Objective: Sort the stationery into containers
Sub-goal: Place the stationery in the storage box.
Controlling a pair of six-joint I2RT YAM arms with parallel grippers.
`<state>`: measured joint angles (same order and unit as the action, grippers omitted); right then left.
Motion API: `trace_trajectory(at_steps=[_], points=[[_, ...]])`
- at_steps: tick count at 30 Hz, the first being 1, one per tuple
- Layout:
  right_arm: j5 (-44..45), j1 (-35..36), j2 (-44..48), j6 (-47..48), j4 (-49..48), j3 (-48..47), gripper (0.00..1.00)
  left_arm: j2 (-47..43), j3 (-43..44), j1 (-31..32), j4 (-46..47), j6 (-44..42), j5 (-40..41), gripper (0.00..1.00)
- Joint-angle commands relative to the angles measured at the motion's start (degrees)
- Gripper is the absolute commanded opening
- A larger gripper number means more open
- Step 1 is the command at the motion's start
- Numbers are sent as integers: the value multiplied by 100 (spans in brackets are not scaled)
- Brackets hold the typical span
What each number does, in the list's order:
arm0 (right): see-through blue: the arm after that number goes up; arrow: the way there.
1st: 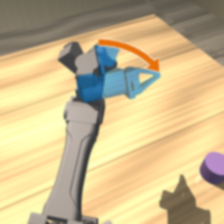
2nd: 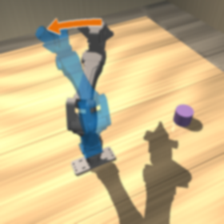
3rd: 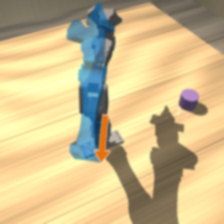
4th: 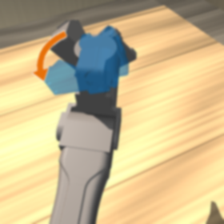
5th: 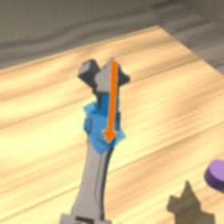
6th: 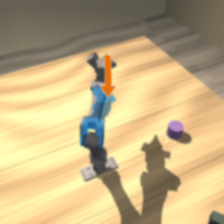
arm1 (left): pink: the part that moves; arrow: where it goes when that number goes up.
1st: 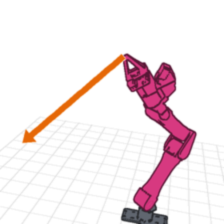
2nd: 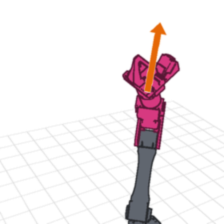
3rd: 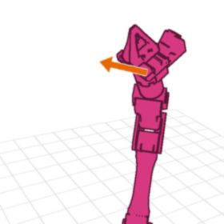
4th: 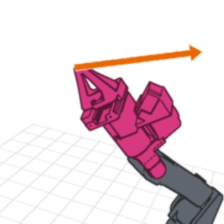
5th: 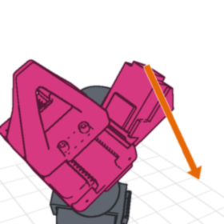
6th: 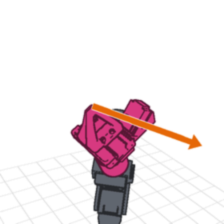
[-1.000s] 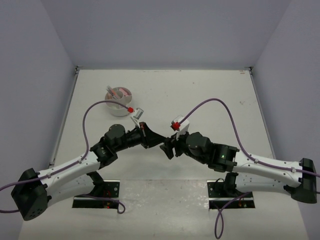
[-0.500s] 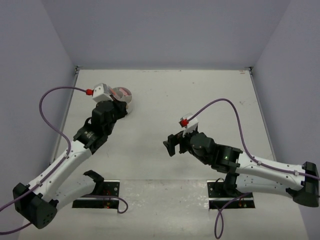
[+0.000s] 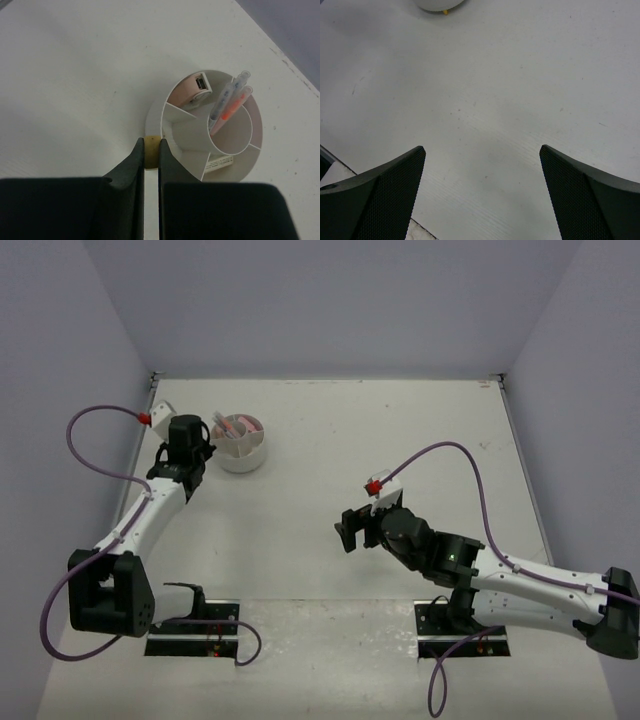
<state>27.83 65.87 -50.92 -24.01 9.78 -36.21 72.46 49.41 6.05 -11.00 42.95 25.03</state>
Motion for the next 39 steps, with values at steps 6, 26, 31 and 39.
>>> trace_trajectory(at_steps=[6, 26, 31, 39], points=[[65, -21, 90, -51, -142, 35, 99, 343, -36, -130, 1312, 621, -955, 0], [-102, -25, 226, -60, -134, 91, 99, 911, -151, -178, 1640, 878, -1599, 38], [-102, -30, 255, -60, -143, 105, 99, 850, -229, -310, 1715, 862, -1926, 56], [275, -26, 400, -227, -91, 96, 99, -147, -501, -337, 1628, 216, -2864, 71]])
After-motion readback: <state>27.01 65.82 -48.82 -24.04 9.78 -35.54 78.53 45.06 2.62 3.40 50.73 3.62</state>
